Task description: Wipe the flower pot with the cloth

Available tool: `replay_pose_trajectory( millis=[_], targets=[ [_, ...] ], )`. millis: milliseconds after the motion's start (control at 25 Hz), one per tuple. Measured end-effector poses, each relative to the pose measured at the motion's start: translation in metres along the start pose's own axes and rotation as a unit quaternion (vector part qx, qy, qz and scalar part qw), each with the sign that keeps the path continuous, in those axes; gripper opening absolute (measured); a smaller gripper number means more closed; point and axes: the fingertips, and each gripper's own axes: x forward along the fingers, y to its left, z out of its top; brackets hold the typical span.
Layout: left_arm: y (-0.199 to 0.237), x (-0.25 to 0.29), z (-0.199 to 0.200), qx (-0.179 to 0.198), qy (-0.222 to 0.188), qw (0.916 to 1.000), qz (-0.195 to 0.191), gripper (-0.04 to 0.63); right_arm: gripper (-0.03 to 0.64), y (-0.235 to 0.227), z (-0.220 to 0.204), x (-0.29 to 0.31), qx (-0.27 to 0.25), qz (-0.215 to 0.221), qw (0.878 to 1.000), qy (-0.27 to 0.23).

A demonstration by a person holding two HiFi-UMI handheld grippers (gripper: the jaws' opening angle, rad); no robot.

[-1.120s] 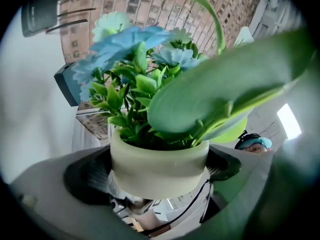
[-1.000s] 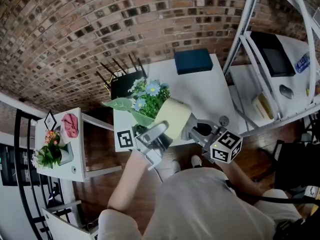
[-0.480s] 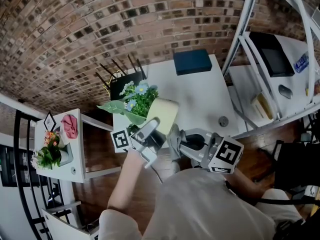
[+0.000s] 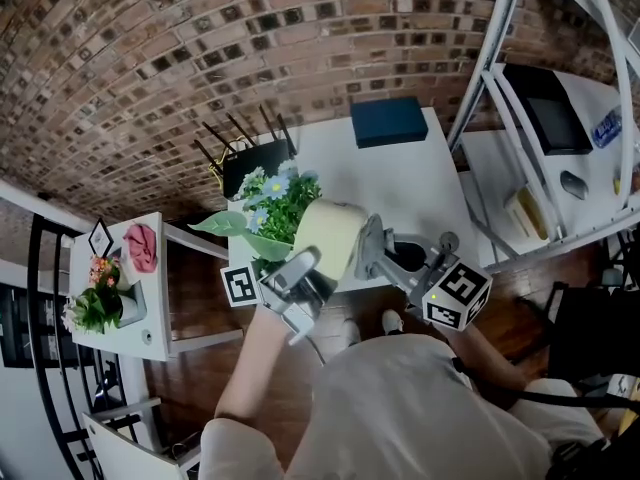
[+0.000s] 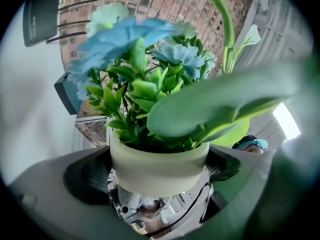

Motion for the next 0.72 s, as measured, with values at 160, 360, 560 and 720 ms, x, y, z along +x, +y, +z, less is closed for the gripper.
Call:
replay_pose_trajectory(
  millis=[160, 360, 560, 720],
  targets=[
    [0.006, -0.002, 0.006, 0.010, -0.006, 0.9998, 0.014, 0.612, 0.002, 0.041, -0.012, 0.007, 0.000, 0.052, 0.999, 0.012],
    [0.011, -0.011, 0.006, 0.004, -0.017, 0.9997, 0.016, 0.611, 0.002, 0.054, 0.031, 0.005, -0.042, 0.047, 0.997, -0.040],
    [0.009, -0.006, -0.003, 0.000, -0.012, 0.9999, 0.002, 0.606, 0.002, 0.011, 0.037, 0.004, -0.005, -0.016, 0.997, -0.078],
    [0.013, -0.006, -0.007, 0.007, -0.008, 0.9999, 0.011, 0.606, 0.002, -0.014, 0.013, 0.002, 0.043, -0.048, 0.996, -0.063]
  ],
)
